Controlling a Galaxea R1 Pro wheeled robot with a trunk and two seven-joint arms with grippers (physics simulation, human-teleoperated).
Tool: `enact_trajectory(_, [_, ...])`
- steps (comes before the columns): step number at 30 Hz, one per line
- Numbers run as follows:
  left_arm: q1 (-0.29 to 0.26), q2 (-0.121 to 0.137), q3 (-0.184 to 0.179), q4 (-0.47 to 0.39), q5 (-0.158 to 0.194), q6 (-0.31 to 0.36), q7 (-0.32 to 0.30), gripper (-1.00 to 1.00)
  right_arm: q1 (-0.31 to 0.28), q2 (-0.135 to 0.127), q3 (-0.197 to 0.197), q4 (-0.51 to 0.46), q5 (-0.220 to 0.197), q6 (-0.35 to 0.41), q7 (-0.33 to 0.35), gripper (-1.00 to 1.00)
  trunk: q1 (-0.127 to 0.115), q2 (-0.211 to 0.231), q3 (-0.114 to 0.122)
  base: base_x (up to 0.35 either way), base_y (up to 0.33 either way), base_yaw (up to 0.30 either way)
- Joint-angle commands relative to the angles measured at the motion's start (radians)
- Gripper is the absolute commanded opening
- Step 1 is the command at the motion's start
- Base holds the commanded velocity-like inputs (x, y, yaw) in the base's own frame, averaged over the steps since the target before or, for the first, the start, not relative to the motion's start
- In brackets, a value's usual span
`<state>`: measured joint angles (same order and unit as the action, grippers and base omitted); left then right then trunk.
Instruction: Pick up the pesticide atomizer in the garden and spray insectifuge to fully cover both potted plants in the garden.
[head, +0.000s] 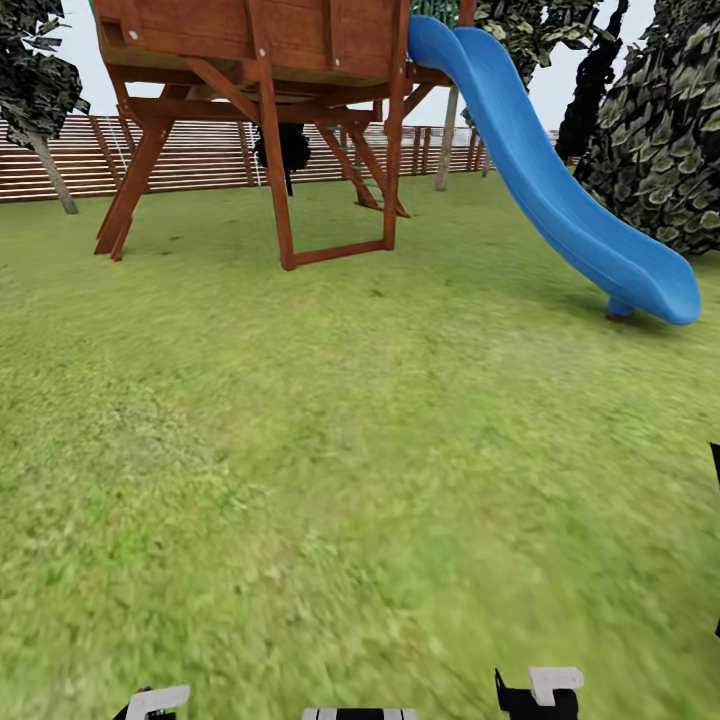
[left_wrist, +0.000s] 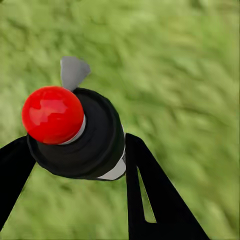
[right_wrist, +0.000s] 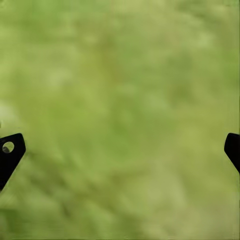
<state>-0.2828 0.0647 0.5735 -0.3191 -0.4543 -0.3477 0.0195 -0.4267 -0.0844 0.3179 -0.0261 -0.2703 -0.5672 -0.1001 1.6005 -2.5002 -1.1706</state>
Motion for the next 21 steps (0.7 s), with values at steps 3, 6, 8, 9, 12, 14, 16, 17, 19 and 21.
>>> enact_trajectory(3, [-0.001, 0.000, 0.006, 0.002, -0.011, -0.005, 0.003, -1.00, 0.000, 0.001, 0.009, -0.001, -0.006, -0.002, -0.004, 1.00, 0.000, 0.000, -0.001, 0.331, 0.087, 0.000])
enact_trajectory(6, [-0.001, 0.000, 0.006, 0.002, -0.011, -0.005, 0.002, -1.00, 0.000, 0.003, 0.009, -0.001, -0.006, -0.002, -0.004, 1.00, 0.000, 0.000, -0.001, 0.331, 0.086, 0.000])
enact_trajectory(8, [-0.001, 0.000, 0.006, 0.002, -0.011, -0.005, 0.002, -1.00, -0.001, 0.003, 0.009, -0.001, -0.006, -0.002, -0.003, 1.00, 0.000, 0.000, -0.001, 0.331, 0.086, 0.000])
enact_trajectory(9, [-0.001, 0.000, 0.006, 0.001, -0.011, -0.005, 0.002, -1.00, -0.001, 0.003, 0.009, -0.001, -0.006, -0.002, -0.003, 1.00, 0.000, 0.000, -0.001, 0.331, 0.086, 0.000])
enact_trajectory(12, [-0.001, -0.002, 0.006, 0.001, -0.011, -0.005, 0.002, -1.00, -0.001, 0.003, 0.009, -0.001, -0.007, -0.002, -0.003, 1.00, 0.000, 0.000, -0.001, 0.331, 0.086, 0.000])
enact_trajectory(14, [-0.001, -0.002, 0.006, 0.001, -0.011, -0.005, 0.002, -1.00, 0.000, 0.003, 0.009, -0.001, -0.007, -0.002, -0.003, 1.00, 0.000, 0.000, -0.001, 0.331, 0.086, 0.000])
enact_trajectory(16, [-0.001, -0.002, 0.006, 0.001, -0.011, -0.005, 0.002, -1.00, 0.000, 0.003, 0.009, -0.001, -0.007, -0.002, -0.003, 1.00, 0.000, 0.000, -0.001, 0.331, 0.086, 0.000])
enact_trajectory(17, [-0.001, -0.002, 0.006, 0.002, -0.011, -0.005, 0.002, -1.00, -0.001, 0.002, 0.009, -0.001, -0.007, -0.002, -0.003, 1.00, 0.000, 0.000, -0.001, 0.331, 0.086, 0.000])
enact_trajectory(19, [-0.001, -0.002, 0.006, 0.003, -0.011, -0.004, 0.002, -1.00, 0.000, 0.002, 0.009, -0.001, -0.007, -0.002, -0.003, 1.00, 0.000, 0.000, -0.001, 0.331, 0.086, 0.000])
enact_trajectory(21, [-0.001, -0.002, 0.006, 0.003, -0.011, -0.004, 0.002, -1.00, -0.001, 0.001, 0.009, 0.000, -0.006, -0.002, -0.003, 1.00, 0.000, 0.000, -0.001, 0.331, 0.086, 0.000])
